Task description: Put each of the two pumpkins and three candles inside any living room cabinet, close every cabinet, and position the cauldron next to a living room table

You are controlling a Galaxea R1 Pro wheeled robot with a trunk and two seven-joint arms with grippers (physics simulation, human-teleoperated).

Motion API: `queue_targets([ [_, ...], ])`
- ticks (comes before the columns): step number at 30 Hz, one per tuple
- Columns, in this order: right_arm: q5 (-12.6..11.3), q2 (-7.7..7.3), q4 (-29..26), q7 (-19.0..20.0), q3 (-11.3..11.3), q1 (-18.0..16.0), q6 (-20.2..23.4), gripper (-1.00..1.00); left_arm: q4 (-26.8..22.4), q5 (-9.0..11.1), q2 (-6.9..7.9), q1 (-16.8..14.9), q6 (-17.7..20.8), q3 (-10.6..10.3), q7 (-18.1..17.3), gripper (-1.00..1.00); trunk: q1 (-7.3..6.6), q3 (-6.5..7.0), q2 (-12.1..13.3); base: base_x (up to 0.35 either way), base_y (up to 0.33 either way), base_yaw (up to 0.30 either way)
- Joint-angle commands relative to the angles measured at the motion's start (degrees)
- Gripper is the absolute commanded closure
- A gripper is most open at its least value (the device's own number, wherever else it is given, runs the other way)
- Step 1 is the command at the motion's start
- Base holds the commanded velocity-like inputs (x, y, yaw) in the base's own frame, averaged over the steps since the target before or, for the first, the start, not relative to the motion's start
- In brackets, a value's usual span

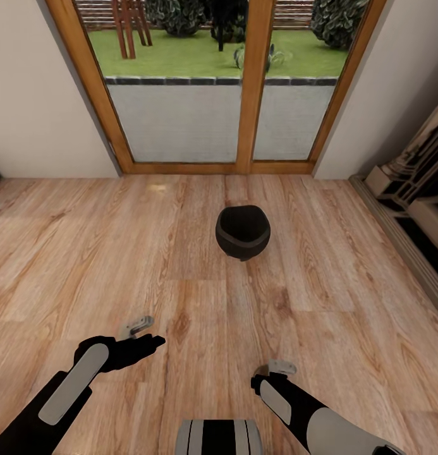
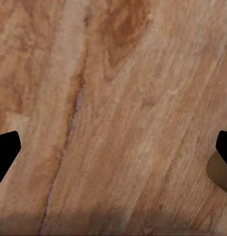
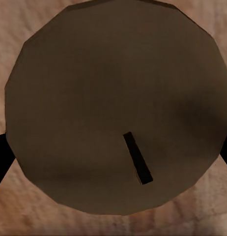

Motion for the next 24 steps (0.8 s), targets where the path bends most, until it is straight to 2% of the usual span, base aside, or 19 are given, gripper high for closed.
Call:
queue_targets([
  [1,-0.25,-0.04,-0.10,-0.39,0.43,-0.05,0.27,-1.00,-0.07,0.58,0.04,-0.05,-0.08,-0.10,0.60,-1.00,-0.01,-0.05,-0.02,0.000,0.000,0.000],
  [14,-0.25,-0.03,-0.10,-0.39,0.42,-0.05,0.26,-1.00,-0.07,0.58,-0.01,-0.05,-0.08,-0.10,0.60,-1.00,-0.01,-0.05,-0.02,0.000,0.000,0.000],
  [15,-0.25,-0.03,-0.10,-0.39,0.45,-0.05,0.26,1.00,-0.07,0.58,-0.01,-0.05,-0.08,-0.10,0.60,-1.00,-0.01,-0.05,-0.02,0.000,0.000,0.000],
  [20,-0.26,-0.04,-0.10,-0.39,0.41,-0.05,0.26,1.00,0.02,0.62,-0.04,-0.05,-0.08,0.05,0.65,-1.00,-0.01,-0.05,-0.02,0.000,0.000,0.000],
  [24,-0.26,0.01,-0.10,-0.39,0.42,-0.05,0.26,1.00,0.33,0.67,-0.23,-0.05,-0.08,0.19,0.68,-1.00,-0.09,0.62,0.02,0.000,0.000,0.000],
])
